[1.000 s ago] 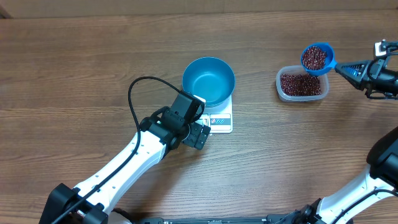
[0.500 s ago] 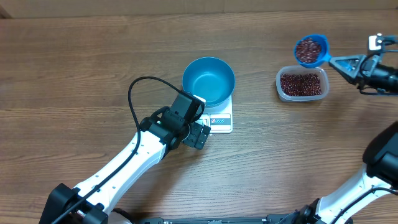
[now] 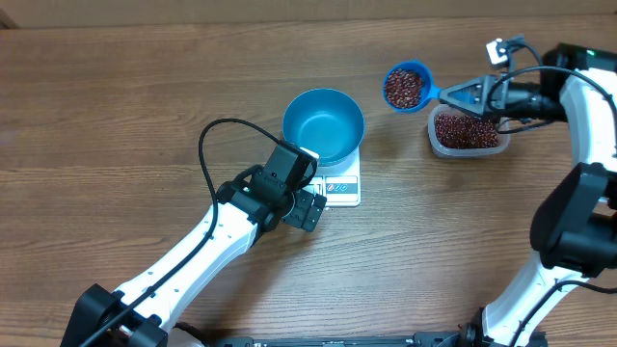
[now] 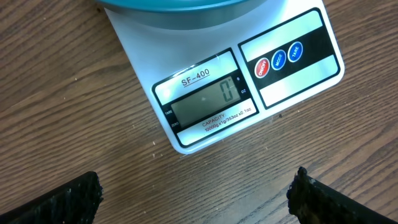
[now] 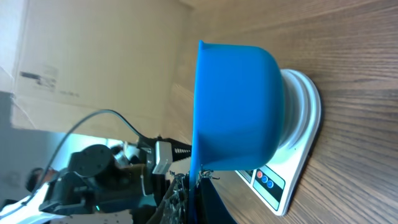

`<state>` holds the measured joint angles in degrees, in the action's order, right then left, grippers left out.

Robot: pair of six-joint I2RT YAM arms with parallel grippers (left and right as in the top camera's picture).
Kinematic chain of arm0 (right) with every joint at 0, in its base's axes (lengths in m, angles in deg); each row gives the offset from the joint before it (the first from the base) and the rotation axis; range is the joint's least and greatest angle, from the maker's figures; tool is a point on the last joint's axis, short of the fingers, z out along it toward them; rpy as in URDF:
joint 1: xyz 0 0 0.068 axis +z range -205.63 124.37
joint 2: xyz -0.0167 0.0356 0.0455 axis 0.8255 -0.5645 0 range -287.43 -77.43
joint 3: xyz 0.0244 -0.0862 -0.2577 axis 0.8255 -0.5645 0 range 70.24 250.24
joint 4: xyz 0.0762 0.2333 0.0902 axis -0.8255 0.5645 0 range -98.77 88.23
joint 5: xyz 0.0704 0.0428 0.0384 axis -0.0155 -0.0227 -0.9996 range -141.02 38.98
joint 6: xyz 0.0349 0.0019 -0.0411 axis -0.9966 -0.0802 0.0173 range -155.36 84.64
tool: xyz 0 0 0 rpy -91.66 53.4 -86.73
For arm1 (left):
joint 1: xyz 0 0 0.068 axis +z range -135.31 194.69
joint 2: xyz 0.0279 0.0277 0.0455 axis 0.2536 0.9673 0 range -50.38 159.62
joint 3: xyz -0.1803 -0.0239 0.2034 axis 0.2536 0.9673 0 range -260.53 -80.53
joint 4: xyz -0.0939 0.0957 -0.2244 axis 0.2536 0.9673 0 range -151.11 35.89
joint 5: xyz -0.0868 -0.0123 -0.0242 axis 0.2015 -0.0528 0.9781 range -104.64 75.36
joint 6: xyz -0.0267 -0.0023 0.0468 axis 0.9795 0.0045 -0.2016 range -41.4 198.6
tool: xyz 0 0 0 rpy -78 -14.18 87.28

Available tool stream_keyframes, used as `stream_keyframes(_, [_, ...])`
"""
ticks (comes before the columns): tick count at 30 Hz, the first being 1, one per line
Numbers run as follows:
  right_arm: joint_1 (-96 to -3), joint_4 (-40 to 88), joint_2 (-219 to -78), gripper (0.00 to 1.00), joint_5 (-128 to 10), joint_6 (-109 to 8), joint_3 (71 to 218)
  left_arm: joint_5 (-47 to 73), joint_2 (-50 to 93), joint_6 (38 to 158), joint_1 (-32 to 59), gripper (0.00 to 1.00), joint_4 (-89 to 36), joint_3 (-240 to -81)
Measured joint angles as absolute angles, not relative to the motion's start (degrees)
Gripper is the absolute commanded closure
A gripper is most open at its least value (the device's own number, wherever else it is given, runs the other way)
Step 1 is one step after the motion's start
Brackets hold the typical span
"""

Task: Scoop item into bowl and weigh 150g on scale
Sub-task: 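Carry the filled scoop over the teal bowl with the right gripper, then tip the scoop to pour beans into the teal bowl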

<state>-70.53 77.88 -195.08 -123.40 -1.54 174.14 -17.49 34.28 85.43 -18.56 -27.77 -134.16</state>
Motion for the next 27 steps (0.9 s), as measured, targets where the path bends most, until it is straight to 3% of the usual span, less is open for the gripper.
stream_keyframes(12, [-59.05, 76.75, -195.08, 0.96, -110.88, -10.76, 188.21, -17.49, 34.28, 85.43, -18.56, 0.00, -27.77, -134.16])
stream_keyframes(27, [-48.10, 69.82, -195.10, 0.96, -92.19, -15.37, 188.24, -17.49, 34.28, 85.43, -18.56, 0.00, -27.77, -134.16])
